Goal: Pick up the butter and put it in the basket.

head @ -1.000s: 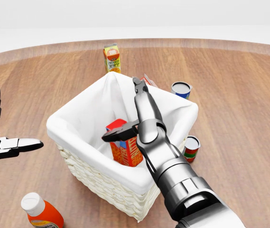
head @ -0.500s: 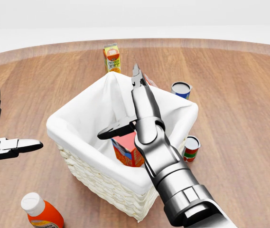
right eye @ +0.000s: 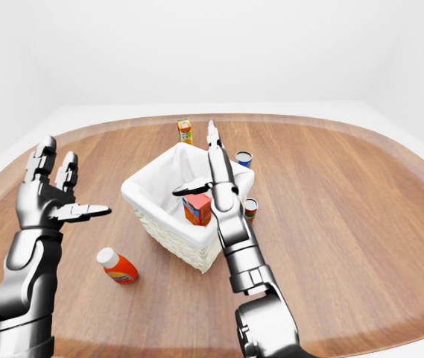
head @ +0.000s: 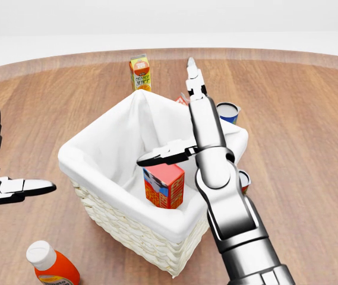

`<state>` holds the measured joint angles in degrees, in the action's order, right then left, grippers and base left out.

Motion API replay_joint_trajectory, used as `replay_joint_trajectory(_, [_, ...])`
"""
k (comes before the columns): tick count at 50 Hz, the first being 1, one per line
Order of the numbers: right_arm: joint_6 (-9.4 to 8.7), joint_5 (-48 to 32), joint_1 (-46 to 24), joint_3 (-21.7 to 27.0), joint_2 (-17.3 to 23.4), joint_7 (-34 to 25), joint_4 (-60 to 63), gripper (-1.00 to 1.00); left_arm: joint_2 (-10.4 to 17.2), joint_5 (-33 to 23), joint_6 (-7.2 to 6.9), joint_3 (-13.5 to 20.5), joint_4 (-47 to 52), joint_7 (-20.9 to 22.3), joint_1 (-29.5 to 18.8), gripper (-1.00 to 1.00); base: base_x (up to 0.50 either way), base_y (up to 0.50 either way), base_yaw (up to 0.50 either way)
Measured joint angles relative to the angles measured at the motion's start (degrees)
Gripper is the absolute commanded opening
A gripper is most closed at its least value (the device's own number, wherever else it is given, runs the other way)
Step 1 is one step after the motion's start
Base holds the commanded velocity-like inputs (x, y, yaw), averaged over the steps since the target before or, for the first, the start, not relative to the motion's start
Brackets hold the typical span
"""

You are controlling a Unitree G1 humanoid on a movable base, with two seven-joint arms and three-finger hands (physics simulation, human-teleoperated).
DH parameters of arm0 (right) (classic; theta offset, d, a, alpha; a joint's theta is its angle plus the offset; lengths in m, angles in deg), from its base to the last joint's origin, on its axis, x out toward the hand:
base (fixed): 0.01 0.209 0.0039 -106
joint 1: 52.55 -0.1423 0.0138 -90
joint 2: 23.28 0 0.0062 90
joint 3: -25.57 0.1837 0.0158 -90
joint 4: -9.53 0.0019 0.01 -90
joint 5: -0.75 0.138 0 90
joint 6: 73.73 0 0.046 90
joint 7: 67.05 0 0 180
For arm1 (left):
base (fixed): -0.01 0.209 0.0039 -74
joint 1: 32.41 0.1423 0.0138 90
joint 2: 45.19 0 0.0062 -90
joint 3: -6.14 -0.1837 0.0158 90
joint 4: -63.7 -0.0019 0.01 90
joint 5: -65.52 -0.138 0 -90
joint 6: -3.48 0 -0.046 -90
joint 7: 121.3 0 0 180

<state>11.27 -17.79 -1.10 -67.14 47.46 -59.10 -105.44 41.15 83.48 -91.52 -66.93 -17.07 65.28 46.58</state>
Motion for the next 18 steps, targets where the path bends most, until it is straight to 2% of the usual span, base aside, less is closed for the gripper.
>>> replay_joint_trajectory(18, [0.0, 2.6, 8.8, 1.7, 3.2, -4.2, 17.0, 1.0, -0.9, -0.2, 0.0, 0.7, 5.3, 0.8, 2.4, 1.0, 0.0, 0.0, 0.0])
